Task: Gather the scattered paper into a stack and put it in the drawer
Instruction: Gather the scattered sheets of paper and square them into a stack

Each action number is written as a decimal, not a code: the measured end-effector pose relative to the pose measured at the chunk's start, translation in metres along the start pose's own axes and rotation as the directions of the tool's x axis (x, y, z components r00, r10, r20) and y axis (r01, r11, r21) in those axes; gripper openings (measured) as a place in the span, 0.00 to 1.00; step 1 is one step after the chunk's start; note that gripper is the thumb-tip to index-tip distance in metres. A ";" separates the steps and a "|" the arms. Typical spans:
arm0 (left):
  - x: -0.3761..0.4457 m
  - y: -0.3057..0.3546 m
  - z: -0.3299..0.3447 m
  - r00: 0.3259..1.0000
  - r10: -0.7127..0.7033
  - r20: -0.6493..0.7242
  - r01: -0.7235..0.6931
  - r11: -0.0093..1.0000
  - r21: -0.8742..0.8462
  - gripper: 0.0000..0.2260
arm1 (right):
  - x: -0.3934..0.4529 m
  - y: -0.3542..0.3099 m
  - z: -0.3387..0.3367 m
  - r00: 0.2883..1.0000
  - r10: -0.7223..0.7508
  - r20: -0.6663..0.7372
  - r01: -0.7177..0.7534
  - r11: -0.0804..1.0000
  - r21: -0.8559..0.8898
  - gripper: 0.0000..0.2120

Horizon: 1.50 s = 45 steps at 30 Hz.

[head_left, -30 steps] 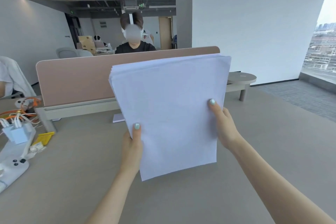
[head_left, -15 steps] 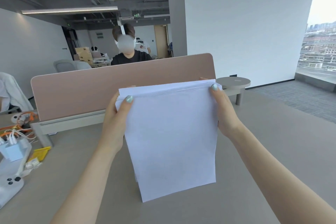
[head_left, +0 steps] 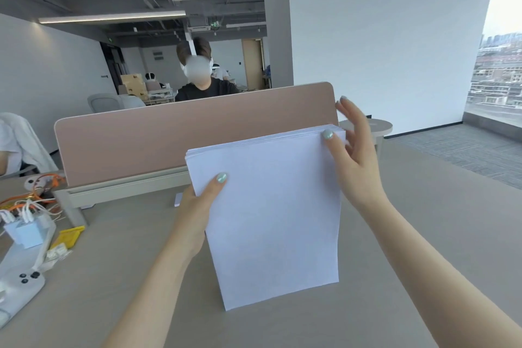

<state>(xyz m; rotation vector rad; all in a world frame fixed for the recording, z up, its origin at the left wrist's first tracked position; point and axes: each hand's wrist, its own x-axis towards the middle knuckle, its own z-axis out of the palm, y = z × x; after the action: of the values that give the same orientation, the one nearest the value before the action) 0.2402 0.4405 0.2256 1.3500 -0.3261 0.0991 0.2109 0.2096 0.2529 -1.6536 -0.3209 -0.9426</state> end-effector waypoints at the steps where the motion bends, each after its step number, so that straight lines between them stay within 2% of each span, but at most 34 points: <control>1: 0.000 0.000 0.000 1.000 -0.004 -0.001 0.004 1.000 -0.012 0.09 | 0.002 -0.004 -0.002 0.995 -0.102 0.020 0.103 0.986 -0.133 0.14; 3: 0.000 0.001 -0.001 1.000 -0.021 -0.005 0.021 0.999 -0.036 0.10 | 0.004 -0.009 -0.007 0.965 -0.247 0.086 0.261 0.884 -0.387 0.15; 6: 0.000 0.000 -0.003 0.999 -0.036 0.004 0.036 0.997 -0.061 0.08 | 0.006 -0.023 -0.013 0.925 -0.361 0.118 0.351 0.693 -0.629 0.19; 8: -0.001 0.000 -0.002 0.999 -0.043 0.018 0.044 0.996 -0.073 0.09 | 0.005 -0.032 -0.013 0.936 -0.241 0.257 0.352 0.592 -0.725 0.21; 10: -0.002 0.001 -0.001 0.998 -0.052 0.022 0.053 0.996 -0.070 0.11 | 0.005 -0.040 -0.011 0.942 -0.087 0.325 0.320 0.531 -0.784 0.23; 12: -0.003 0.002 -0.001 0.997 -0.063 0.034 0.065 0.996 -0.065 0.10 | 0.005 -0.049 -0.008 0.939 -0.115 0.324 0.338 0.482 -0.808 0.25; 14: -0.005 0.002 -0.002 0.996 -0.070 0.049 0.073 0.996 -0.054 0.10 | 0.004 -0.057 -0.003 0.913 -0.057 0.403 0.386 0.435 -0.813 0.27; 16: -0.006 0.004 -0.002 0.996 -0.073 0.058 0.076 0.996 -0.048 0.08 | 0.002 -0.058 0.004 0.887 0.022 0.462 0.411 0.422 -0.808 0.30; 18: -0.007 0.004 -0.002 0.995 -0.077 0.064 0.080 0.995 -0.051 0.09 | 0.000 -0.059 0.007 0.891 -0.035 0.453 0.419 0.451 -0.788 0.34; 21: -0.008 0.004 -0.003 0.996 -0.071 0.056 0.074 0.996 -0.048 0.11 | -0.001 -0.060 0.009 0.878 0.007 0.479 0.422 0.463 -0.780 0.30; 24: -0.008 0.004 -0.002 0.996 -0.072 0.058 0.075 0.996 -0.049 0.11 | -0.001 -0.062 0.011 0.883 -0.041 0.468 0.428 0.482 -0.764 0.31; 26: -0.008 0.005 -0.002 0.995 -0.071 0.063 0.074 0.996 -0.046 0.11 | -0.001 -0.063 0.011 0.866 0.028 0.499 0.432 0.462 -0.775 0.30; 29: -0.009 0.005 0.000 0.996 -0.072 0.060 0.074 0.997 -0.035 0.10 | 0.001 -0.068 0.011 0.874 0.009 0.487 0.419 0.495 -0.761 0.31; 32: -0.008 0.004 0.000 0.995 -0.088 0.043 0.089 0.996 -0.019 0.10 | 0.004 -0.067 0.013 0.846 0.076 0.528 0.438 0.466 -0.768 0.28; 34: -0.009 0.004 0.001 0.994 -0.098 0.042 0.099 0.995 -0.014 0.09 | 0.007 -0.061 0.010 0.890 -0.001 0.456 0.389 0.522 -0.759 0.30; 36: -0.010 0.004 0.001 0.995 -0.097 0.035 0.098 0.995 -0.024 0.11 | 0.010 -0.050 0.002 0.949 -0.146 0.278 0.304 0.644 -0.701 0.34; 37: -0.010 0.004 0.000 0.995 -0.094 0.034 0.096 0.995 -0.032 0.12 | 0.010 -0.043 -0.003 0.975 -0.140 0.175 0.220 0.756 -0.617 0.36; 39: -0.010 0.004 0.000 0.995 -0.090 0.038 0.092 0.994 -0.052 0.12 | 0.007 -0.025 -0.011 0.995 0.041 0.089 -0.013 0.956 -0.293 0.40; 41: -0.010 0.004 -0.001 0.995 -0.096 0.034 0.098 0.993 -0.068 0.13 | 0.000 -0.006 -0.016 0.955 0.233 0.183 -0.234 0.972 -0.015 0.41; 43: -0.010 0.003 -0.001 0.994 -0.103 0.021 0.105 0.992 -0.068 0.14 | -0.009 0.009 -0.017 0.871 0.352 0.342 -0.409 0.906 0.111 0.38; 45: -0.010 0.002 -0.001 0.994 -0.109 0.019 0.110 0.992 -0.062 0.16 | -0.019 0.019 -0.014 0.821 0.400 0.408 -0.498 0.850 0.169 0.37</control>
<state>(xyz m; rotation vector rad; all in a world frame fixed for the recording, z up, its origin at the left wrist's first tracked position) 0.2302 0.4430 0.2243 1.3036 -0.2651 -0.0134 0.2052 0.1956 0.2265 -1.5436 -0.2661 -0.2161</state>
